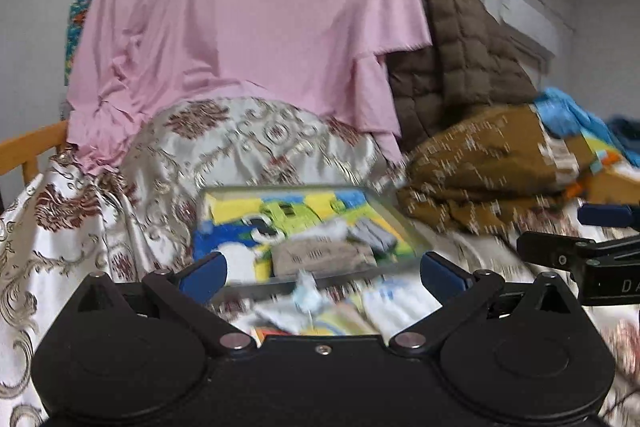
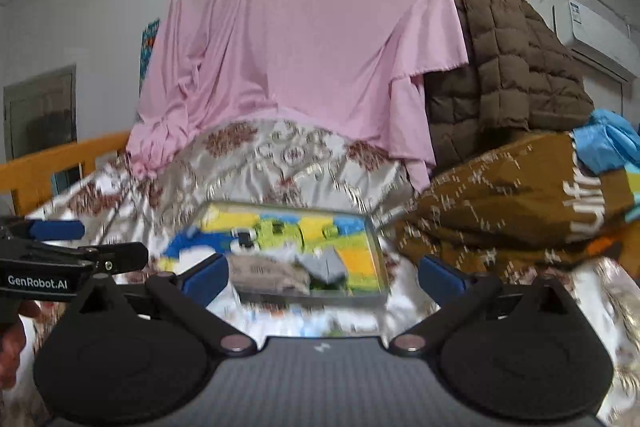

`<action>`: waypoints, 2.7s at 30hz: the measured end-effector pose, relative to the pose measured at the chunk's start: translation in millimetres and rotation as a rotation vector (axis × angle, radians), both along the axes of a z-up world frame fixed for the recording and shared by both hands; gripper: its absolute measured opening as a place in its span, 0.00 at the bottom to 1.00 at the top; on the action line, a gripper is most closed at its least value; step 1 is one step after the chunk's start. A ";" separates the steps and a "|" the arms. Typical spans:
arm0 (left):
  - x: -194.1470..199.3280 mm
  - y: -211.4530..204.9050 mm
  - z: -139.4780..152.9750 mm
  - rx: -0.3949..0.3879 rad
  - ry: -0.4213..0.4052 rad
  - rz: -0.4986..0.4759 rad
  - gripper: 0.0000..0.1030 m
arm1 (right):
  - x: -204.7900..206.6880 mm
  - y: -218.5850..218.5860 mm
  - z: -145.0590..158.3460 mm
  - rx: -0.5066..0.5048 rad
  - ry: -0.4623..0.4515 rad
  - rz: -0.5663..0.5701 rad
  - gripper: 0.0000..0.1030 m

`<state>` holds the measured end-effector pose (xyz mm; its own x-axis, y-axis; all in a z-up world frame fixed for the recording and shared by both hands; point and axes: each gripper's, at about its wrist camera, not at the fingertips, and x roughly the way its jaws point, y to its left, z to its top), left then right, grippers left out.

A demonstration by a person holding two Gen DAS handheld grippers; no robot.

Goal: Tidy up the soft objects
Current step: 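Move both tools back to the pile, left tool toward the white printed towel, then grasp the white printed towel with the left tool while the right tool grasps the orange silicone piece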

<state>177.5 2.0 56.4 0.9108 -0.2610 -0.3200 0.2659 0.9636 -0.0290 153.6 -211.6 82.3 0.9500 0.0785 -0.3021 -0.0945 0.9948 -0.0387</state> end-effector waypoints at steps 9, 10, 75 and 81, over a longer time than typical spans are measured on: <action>-16.5 -6.9 -40.3 0.080 0.101 -0.087 0.99 | -36.0 -1.6 -45.4 -0.026 0.163 -0.012 1.00; -17.1 -7.5 -44.0 0.085 0.114 -0.086 0.99 | -38.9 -2.7 -48.9 -0.024 0.179 -0.017 1.00; 24.0 -78.2 -67.7 0.450 -0.022 -0.502 0.99 | -23.4 26.0 -131.2 -0.196 0.409 0.156 0.66; 23.8 -101.6 -69.9 0.520 -0.101 -0.538 0.91 | -26.3 34.3 -134.4 -0.232 0.384 0.196 0.52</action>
<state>201.3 -99.6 -13.5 0.7320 -0.5157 -0.4452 0.6806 0.5831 0.4436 127.3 -177.3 -52.1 0.7406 0.1340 -0.6585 -0.3299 0.9262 -0.1825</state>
